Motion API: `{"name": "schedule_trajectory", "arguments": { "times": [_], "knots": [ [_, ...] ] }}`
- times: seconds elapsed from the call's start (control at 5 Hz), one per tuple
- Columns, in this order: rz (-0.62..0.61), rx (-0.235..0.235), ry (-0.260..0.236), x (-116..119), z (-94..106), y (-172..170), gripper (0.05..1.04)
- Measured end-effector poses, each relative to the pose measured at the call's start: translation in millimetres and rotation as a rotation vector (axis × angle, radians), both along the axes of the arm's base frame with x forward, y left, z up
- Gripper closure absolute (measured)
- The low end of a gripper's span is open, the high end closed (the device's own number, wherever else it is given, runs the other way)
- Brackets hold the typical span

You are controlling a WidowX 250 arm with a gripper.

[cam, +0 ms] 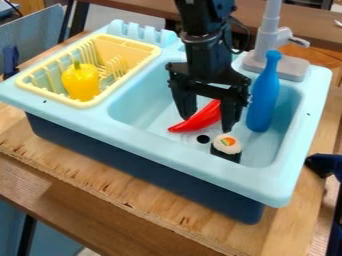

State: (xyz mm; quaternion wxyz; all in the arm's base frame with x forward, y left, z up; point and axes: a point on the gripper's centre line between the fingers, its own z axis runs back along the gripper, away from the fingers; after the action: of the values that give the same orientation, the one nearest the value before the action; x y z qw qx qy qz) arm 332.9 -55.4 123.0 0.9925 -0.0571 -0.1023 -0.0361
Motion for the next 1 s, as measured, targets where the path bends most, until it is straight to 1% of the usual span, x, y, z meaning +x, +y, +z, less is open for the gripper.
{"name": "schedule_trajectory", "arguments": {
  "times": [0.2,0.4,0.6,0.8,1.0],
  "knots": [
    [0.004,0.004,0.031,-0.2,-9.4,0.7,0.083],
    [0.048,0.019,0.045,9.0,-11.8,17.7,0.083],
    [0.053,-0.002,0.029,20.9,-7.7,18.0,0.083],
    [0.055,0.000,0.022,26.0,-2.2,15.6,0.084],
    [0.051,0.028,0.096,35.7,-19.9,11.1,0.084]
  ]
}}
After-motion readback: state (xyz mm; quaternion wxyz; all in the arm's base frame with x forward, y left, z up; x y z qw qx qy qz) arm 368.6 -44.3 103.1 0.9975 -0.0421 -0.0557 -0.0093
